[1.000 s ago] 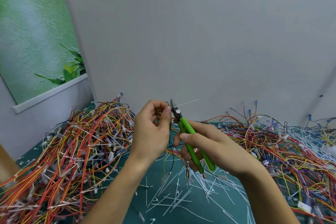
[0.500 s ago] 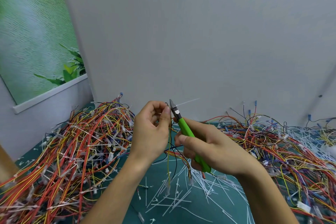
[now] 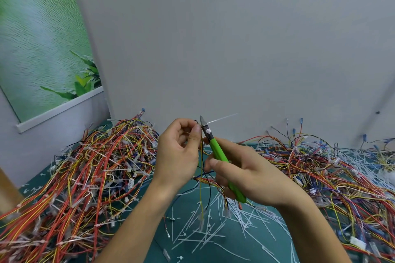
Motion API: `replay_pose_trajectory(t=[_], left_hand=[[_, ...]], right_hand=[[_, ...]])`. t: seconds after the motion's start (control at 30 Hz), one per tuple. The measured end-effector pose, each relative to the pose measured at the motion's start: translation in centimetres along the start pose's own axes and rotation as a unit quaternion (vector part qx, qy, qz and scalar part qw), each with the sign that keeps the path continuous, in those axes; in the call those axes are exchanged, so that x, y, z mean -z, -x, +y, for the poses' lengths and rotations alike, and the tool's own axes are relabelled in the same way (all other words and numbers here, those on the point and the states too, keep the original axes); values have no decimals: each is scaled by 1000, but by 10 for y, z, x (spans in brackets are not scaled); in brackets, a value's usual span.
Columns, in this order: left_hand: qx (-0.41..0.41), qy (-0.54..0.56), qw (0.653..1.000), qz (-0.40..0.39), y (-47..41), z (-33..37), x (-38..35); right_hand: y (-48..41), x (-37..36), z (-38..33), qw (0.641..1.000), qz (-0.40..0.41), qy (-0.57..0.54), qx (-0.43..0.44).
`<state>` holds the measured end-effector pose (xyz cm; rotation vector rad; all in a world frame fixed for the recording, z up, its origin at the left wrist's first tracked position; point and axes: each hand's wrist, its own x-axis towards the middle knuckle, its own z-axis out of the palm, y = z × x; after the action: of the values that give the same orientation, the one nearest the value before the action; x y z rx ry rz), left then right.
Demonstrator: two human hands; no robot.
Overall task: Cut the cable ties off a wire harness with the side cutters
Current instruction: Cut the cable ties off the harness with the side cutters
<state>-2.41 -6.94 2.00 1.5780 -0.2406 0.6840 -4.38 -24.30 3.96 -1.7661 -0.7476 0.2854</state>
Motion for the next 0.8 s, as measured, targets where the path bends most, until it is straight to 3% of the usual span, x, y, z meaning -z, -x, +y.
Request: replay_pose_trajectory(t=[0.8], left_hand=[[-49, -28, 998, -4, -1, -3, 1]], right_hand=[[-3, -10, -5, 999, 25, -20, -25]])
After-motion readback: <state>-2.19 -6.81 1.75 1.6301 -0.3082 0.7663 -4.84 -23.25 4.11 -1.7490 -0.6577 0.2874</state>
